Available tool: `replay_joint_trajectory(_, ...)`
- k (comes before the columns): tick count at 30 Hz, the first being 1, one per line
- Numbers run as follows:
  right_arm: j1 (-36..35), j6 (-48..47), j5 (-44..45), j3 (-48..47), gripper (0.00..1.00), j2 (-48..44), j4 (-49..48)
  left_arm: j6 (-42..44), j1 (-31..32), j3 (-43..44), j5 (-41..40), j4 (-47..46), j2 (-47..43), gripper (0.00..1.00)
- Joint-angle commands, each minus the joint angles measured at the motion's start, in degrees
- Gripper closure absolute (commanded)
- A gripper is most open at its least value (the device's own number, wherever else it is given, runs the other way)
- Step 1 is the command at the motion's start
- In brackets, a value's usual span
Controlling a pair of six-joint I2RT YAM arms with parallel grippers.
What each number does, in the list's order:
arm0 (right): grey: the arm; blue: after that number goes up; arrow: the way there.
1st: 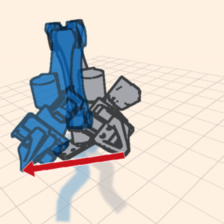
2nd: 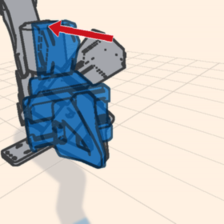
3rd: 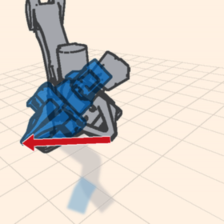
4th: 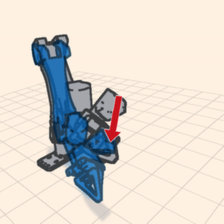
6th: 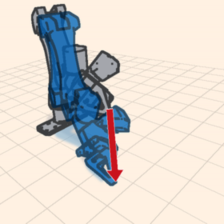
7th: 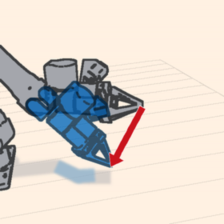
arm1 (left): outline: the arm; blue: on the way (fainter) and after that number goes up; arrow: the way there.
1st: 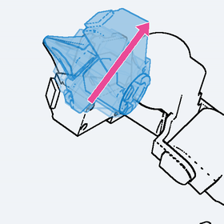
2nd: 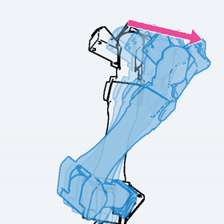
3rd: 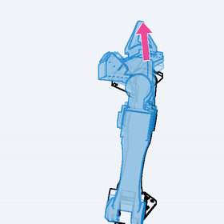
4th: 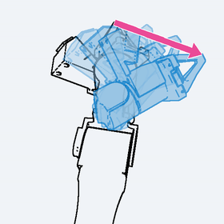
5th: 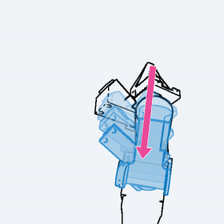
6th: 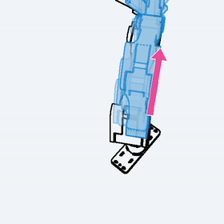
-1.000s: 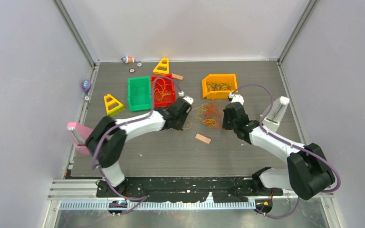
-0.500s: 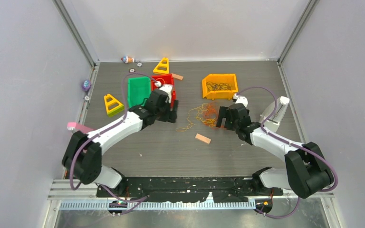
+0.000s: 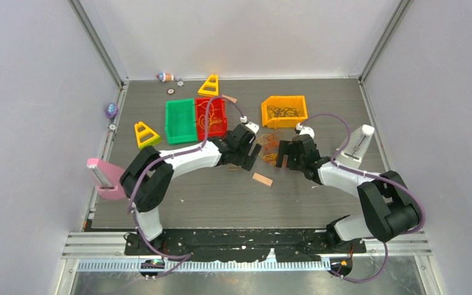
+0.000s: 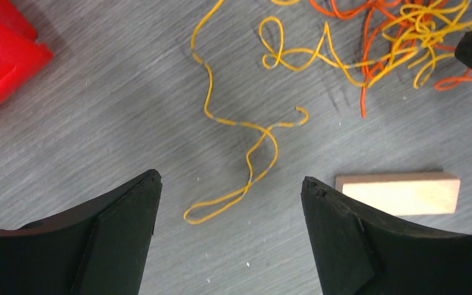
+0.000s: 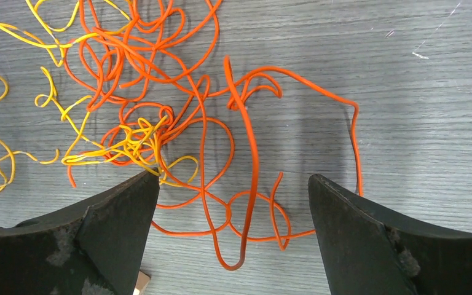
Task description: Untangle the cables
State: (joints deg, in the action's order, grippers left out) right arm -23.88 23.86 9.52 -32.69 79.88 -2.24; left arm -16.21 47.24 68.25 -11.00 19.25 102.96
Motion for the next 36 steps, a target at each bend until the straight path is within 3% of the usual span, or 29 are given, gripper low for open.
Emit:
replay_joint_trajectory(1, -0.14, -0.49, 1.24, -1.97, 0.03, -1.37, -2.63, 2.23, 0.82, 4.78, -2.87, 0.8, 3.49, 0.17)
replay_joint_trajectory(6, -0.16, -0.44, 1.84, -1.6, 0.03, -1.95, -2.93, 2.17, 0.86, 6.34, -1.76, 0.19, 6.6, 0.26)
replay_joint_trajectory(10, -0.12, -0.28, 1.86, -1.5, 0.02, -2.17, -3.03, 1.42, 0.91, 7.09, -0.21, 0.41, 9.24, 0.4)
replay_joint_trajectory(13, -0.12, -0.3, 2.21, -1.23, 0.02, -2.52, -3.12, 0.31, 1.23, 6.49, -0.13, 0.15, 10.07, 0.64)
replay_joint_trajectory(15, -0.13, -0.2, 2.45, -1.03, 0.02, -3.09, -3.19, -0.97, 1.36, 5.08, 0.36, -0.68, 9.88, 0.88)
replay_joint_trajectory(17, -0.12, -0.26, 2.65, -0.89, 0.02, -3.18, -3.25, -1.68, 1.36, 4.95, 0.88, 0.0, 11.06, 1.0)
replay_joint_trajectory(22, -0.16, -0.14, 2.25, -1.03, 0.02, -2.72, -3.26, -3.16, 1.37, 1.98, 1.42, 0.18, 9.77, 1.0)
replay_joint_trajectory(27, -0.12, -0.18, 2.12, -3.29, 0.03, 1.26, -1.17, -3.39, 0.19, -3.47, -0.15, -1.21, -1.66, 1.0)
replay_joint_trajectory(32, -0.16, 1.28, 5.43, -8.56, 0.01, 7.17, 5.73, -4.74, -5.82, -8.14, 4.1, -1.72, -15.02, 1.0)
replay_joint_trajectory(36, -0.17, 3.16, 9.79, -11.01, 0.2, 10.2, 9.65, -5.74, -11.84, -11.42, 3.91, -1.47, -27.2, 1.0)
